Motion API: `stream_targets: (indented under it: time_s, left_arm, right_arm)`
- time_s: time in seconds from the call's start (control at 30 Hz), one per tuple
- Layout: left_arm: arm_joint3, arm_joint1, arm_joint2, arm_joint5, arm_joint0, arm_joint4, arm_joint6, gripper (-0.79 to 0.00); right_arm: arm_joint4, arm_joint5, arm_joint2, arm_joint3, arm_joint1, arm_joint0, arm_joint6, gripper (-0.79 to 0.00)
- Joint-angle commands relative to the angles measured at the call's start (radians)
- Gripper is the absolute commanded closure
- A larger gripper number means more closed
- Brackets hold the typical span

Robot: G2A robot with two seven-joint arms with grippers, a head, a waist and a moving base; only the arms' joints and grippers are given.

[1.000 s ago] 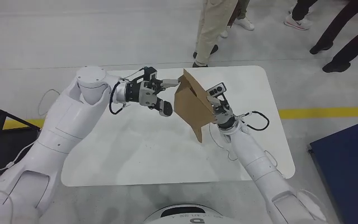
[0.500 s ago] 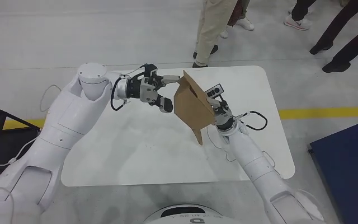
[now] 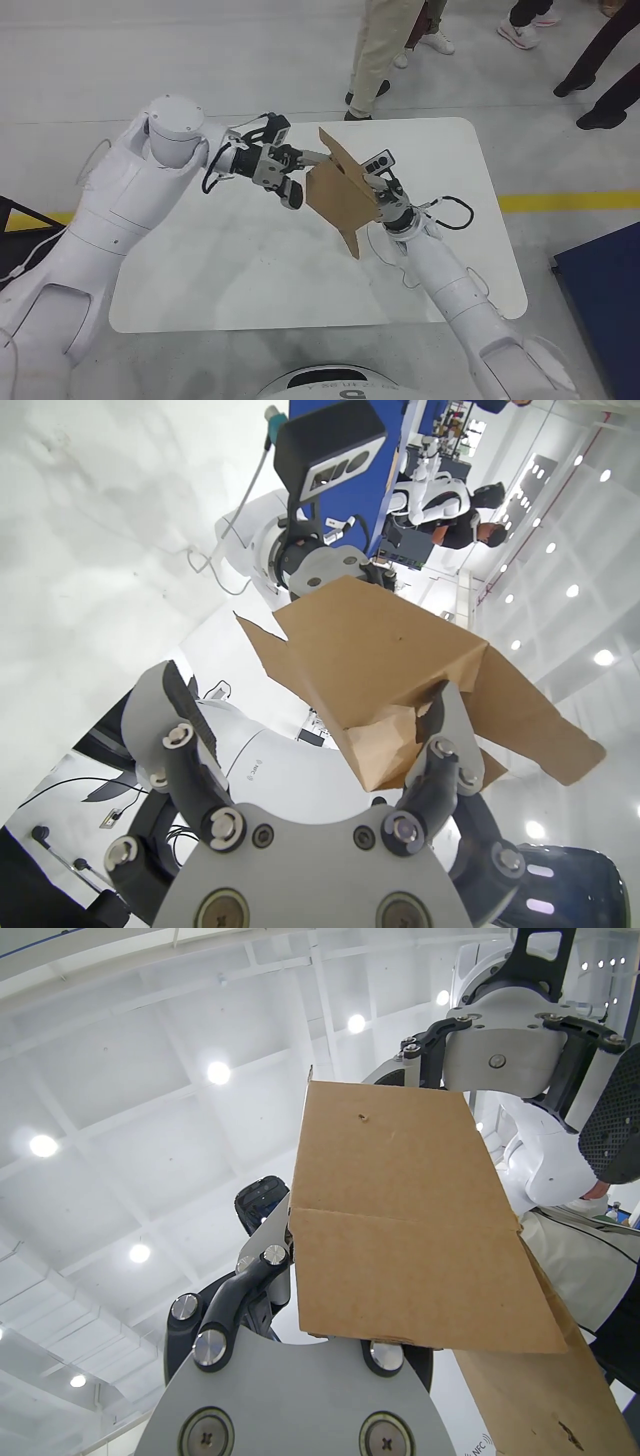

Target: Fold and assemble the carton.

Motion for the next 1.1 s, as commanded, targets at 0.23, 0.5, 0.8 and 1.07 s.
stream_targets:
  time_s: [0.23,0.5,0.8,1.07]
  left_arm:
    - [-0.027,0.003,0.006,0.029,-0.015,0.058,-0.010,-0.785]
    - [-0.021,0.021,-0.058,0.006,0.013,0.029,0.002,-0.785]
    - [-0.048,0.048,-0.143,0.002,0.059,0.021,0.014,-0.785]
    - [-0.048,0.048,-0.143,0.002,0.059,0.021,0.014,-0.785]
  right_arm:
    - [-0.019,0.011,0.003,0.008,-0.006,0.003,-0.002,0.000]
    - [-0.013,0.018,0.015,0.016,-0.012,0.004,0.000,0.000]
    - [-0.011,0.009,0.034,0.022,-0.014,0.004,0.000,0.000]
    - [-0.011,0.009,0.034,0.022,-0.014,0.004,0.000,0.000]
